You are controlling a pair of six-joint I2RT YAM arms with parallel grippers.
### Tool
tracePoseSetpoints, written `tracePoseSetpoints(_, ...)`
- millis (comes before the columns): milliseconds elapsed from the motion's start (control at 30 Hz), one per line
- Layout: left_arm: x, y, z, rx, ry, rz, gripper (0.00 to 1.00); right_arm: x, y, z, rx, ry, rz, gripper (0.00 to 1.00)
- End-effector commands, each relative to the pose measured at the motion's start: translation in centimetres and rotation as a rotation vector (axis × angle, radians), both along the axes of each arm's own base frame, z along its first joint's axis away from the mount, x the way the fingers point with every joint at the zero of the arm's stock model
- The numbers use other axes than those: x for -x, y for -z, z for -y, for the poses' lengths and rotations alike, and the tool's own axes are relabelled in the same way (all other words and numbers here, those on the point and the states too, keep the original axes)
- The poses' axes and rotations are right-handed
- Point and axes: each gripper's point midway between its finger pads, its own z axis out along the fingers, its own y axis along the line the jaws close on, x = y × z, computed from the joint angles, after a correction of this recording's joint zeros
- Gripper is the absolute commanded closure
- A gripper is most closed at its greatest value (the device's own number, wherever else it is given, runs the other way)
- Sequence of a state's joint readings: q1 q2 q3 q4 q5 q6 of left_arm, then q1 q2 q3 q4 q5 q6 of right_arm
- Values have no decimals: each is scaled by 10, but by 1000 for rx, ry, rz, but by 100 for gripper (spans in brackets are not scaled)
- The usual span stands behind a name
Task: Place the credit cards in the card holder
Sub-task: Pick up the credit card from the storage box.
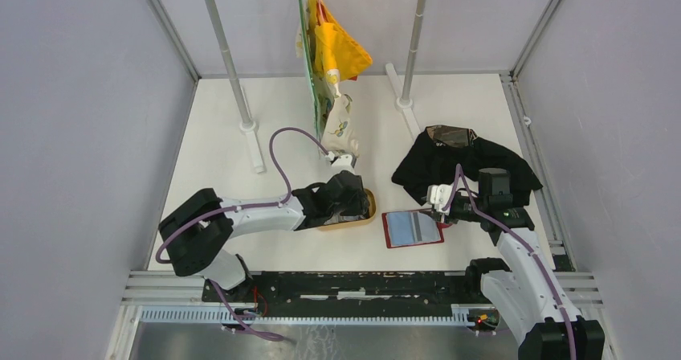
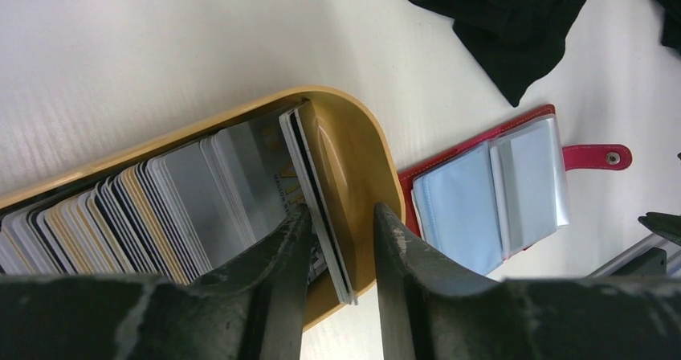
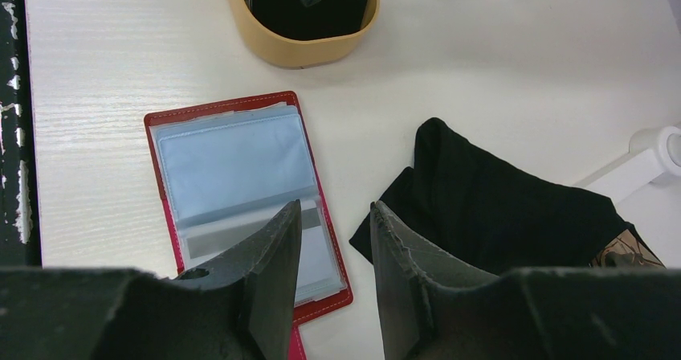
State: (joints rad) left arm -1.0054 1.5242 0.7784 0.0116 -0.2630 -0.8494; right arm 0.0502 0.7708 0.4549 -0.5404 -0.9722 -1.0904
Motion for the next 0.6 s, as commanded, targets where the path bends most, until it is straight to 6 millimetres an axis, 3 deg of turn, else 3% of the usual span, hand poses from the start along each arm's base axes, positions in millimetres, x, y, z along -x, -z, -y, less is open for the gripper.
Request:
tracePoseSetpoints(0,-4,-8,13,73,-9,-2,57,2,-7,-4,-21,-24,24,57)
tracePoseSetpoints(567,-8,9,19,139,15,-79,50,2,-7,-3,-20,-26,25,57)
